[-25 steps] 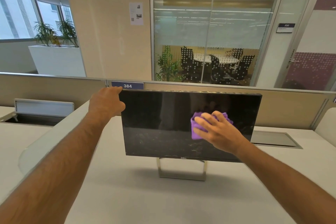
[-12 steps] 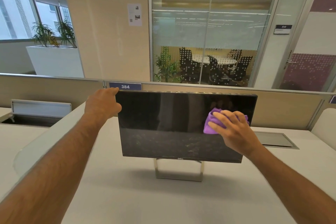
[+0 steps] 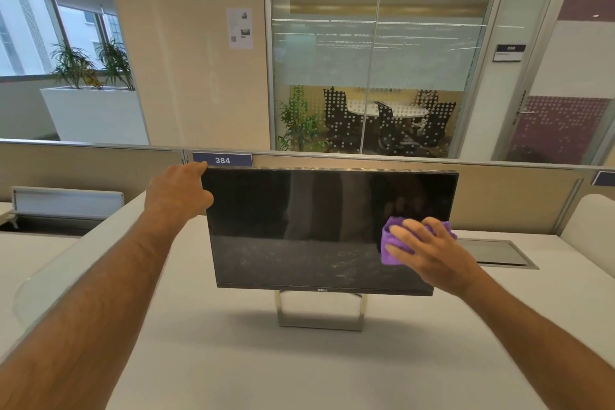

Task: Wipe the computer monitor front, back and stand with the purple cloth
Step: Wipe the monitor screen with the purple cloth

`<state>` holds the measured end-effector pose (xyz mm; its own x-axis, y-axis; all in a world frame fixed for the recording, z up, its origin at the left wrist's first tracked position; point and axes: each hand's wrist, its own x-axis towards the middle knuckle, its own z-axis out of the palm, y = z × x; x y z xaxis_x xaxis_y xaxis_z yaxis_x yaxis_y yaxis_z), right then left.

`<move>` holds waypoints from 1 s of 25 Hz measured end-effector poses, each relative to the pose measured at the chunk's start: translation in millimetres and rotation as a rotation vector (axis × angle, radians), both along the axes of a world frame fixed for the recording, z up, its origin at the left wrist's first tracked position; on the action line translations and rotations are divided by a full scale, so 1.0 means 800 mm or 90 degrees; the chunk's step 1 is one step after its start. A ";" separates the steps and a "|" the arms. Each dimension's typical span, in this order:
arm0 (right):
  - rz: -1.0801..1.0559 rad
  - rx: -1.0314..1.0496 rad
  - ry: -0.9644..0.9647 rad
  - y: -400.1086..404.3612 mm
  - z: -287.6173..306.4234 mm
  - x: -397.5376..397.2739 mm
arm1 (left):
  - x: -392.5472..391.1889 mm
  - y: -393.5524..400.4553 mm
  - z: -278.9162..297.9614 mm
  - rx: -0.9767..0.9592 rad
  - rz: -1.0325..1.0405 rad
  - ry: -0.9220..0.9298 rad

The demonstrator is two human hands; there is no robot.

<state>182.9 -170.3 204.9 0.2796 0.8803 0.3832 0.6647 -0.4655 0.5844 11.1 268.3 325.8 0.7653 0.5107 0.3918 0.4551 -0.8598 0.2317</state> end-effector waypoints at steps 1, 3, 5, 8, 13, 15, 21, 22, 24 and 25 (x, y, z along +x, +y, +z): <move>0.012 -0.038 -0.003 -0.006 0.000 0.000 | -0.001 0.000 0.000 0.003 0.001 0.002; -0.020 0.025 0.010 -0.014 0.011 0.003 | -0.001 -0.001 -0.001 0.008 0.005 0.003; -0.063 0.140 0.034 -0.016 0.021 0.005 | -0.001 -0.003 -0.001 0.006 0.009 0.008; -0.016 0.041 0.012 -0.023 0.011 0.005 | -0.001 -0.006 0.000 0.009 0.009 0.009; -0.070 0.145 0.043 -0.039 0.021 0.016 | -0.002 -0.010 -0.003 0.010 0.013 0.012; -0.075 0.166 0.048 -0.039 0.017 0.015 | -0.002 -0.012 -0.002 0.012 0.010 0.009; -0.065 0.142 0.038 -0.063 0.019 0.021 | -0.003 -0.011 -0.003 0.014 0.007 0.012; -0.086 0.210 0.052 -0.063 0.023 0.022 | -0.003 -0.011 -0.002 0.015 0.006 0.012; -0.072 0.203 0.039 -0.066 0.017 0.022 | -0.002 -0.012 -0.002 0.017 0.005 0.012; -0.039 0.137 0.026 -0.071 0.009 0.024 | -0.003 -0.011 -0.002 0.017 0.006 0.013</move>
